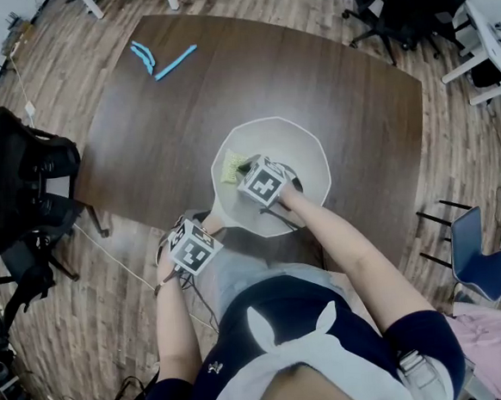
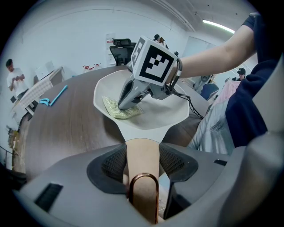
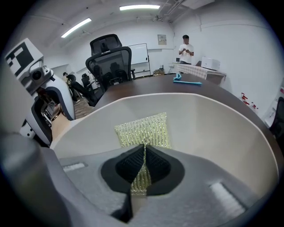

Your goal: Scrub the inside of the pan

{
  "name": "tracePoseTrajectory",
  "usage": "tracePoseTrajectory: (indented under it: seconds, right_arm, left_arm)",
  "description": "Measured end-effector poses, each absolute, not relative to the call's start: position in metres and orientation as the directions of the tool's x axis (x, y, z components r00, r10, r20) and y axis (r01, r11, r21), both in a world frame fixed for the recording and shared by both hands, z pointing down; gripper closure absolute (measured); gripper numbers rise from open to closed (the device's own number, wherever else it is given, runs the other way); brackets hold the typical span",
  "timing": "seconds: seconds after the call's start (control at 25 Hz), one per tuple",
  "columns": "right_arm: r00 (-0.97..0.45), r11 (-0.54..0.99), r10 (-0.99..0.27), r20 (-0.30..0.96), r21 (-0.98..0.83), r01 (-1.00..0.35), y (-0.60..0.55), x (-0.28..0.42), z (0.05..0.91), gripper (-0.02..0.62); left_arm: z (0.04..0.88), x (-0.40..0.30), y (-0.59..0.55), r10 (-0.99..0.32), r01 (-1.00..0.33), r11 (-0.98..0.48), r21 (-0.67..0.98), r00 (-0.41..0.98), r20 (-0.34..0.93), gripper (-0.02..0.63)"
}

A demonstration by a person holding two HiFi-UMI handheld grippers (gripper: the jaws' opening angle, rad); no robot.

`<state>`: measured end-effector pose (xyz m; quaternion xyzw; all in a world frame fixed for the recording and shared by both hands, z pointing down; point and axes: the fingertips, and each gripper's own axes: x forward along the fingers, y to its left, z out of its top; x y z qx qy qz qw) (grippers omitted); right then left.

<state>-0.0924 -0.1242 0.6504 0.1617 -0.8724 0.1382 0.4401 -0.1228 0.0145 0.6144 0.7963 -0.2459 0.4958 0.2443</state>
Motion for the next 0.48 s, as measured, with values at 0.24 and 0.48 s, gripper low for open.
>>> tracePoseTrajectory:
  seconds: [0.24, 0.48]
  right_arm:
    - [-0.542, 0.897, -0.185, 0.82, -0.085, -0.434, -0.134, -0.085, 0.651, 0.584]
    - [-0.516, 0.882, -0.237, 0.823, -0.041, -0.47, -0.145, -0.08, 0.653, 0.584]
  left_arm:
    - [0.612, -0.121, 0.014, -0.145, -0.634, -0.759, 0.148, 0.387, 0.911, 0.38]
    - [0.615, -0.122, 0.013, -0.151, -0.63, -0.763, 0.146, 0.394, 0.907, 0.38]
